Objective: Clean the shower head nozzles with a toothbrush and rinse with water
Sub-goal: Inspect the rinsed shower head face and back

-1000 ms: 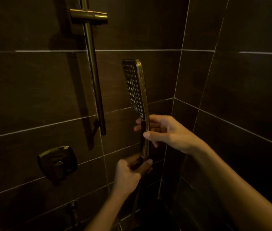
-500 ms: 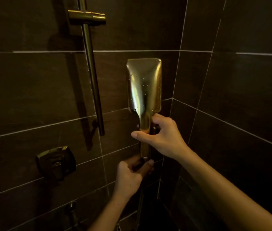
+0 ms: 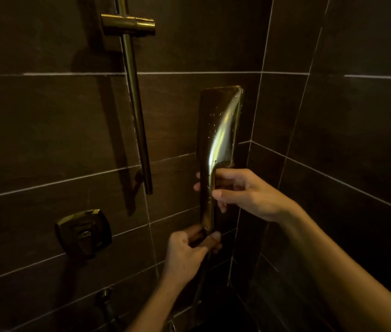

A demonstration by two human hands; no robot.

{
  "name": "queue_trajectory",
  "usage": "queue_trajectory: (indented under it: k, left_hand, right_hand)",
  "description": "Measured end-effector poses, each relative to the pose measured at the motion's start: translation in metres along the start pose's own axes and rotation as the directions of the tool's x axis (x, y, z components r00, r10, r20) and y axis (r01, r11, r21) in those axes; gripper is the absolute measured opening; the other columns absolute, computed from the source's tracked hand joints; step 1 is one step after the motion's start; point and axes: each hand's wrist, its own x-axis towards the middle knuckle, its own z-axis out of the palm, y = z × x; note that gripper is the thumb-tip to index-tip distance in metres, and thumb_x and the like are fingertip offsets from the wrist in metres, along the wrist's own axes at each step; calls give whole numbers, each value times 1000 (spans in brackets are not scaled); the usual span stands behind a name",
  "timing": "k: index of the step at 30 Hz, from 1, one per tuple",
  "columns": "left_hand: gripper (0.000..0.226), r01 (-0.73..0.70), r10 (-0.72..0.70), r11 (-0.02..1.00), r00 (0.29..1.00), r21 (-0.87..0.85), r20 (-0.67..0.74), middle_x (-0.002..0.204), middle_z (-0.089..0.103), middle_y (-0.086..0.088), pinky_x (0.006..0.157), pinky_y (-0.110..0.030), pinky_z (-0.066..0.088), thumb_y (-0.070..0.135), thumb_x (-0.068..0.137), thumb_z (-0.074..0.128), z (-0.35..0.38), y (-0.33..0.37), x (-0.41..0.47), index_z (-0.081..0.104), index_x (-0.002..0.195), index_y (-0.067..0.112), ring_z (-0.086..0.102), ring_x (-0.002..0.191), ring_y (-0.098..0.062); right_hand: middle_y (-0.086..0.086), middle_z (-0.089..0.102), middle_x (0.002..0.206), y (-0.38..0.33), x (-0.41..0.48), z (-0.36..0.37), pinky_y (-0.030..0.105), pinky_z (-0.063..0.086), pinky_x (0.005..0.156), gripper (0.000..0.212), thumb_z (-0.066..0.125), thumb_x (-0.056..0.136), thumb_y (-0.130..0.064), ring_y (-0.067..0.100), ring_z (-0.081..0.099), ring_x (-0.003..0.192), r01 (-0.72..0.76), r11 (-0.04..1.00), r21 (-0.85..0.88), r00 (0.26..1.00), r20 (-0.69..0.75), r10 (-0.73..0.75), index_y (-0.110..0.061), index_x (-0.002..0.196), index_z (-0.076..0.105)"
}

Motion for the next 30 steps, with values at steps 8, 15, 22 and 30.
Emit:
queue_trajectory:
  k: [8, 15, 22, 30]
  left_hand:
    - [16, -27, 26, 1000, 999, -12, -24, 78, 79, -7, 70, -29, 60, 24, 80, 75, 3, 1, -1, 76, 90, 12, 76, 72, -20]
    - [7, -3, 2, 1000, 1000, -19, -31, 80, 78, -8, 69, -18, 56, 10, 84, 73, 1, 2, 1, 75, 90, 6, 75, 73, -15]
    - [10, 107, -110, 991, 993, -84, -38, 89, 78, -9, 72, -21, 55, 13, 82, 76, 4, 5, 1, 74, 91, 11, 75, 82, -13]
    - [42, 218, -224, 965, 974, -145, -21, 98, 75, -7, 62, -10, 54, 23, 75, 79, -4, 2, -2, 66, 111, 8, 75, 81, -5]
  right_hand:
    - [13, 63, 88, 0, 4, 5, 25, 53, 63, 24, 76, 83, -10, 16, 62, 73, 44, 999, 9, 991, -131, -42, -4, 104, 67]
    - [8, 73, 97, 2, 4, 20, 32, 58, 82, 20, 76, 87, -15, 16, 71, 92, 117, 977, -176, 964, -218, -155, -3, 102, 73]
    - [8, 74, 113, 6, 10, 25, 50, 53, 100, 28, 76, 84, -7, 18, 69, 110, 183, 973, -142, 927, -304, -219, -16, 111, 72]
    - [2, 73, 114, -2, 10, 30, 30, 55, 77, 28, 68, 92, -14, 12, 68, 90, 7, 999, -52, 970, -241, -20, -14, 121, 68]
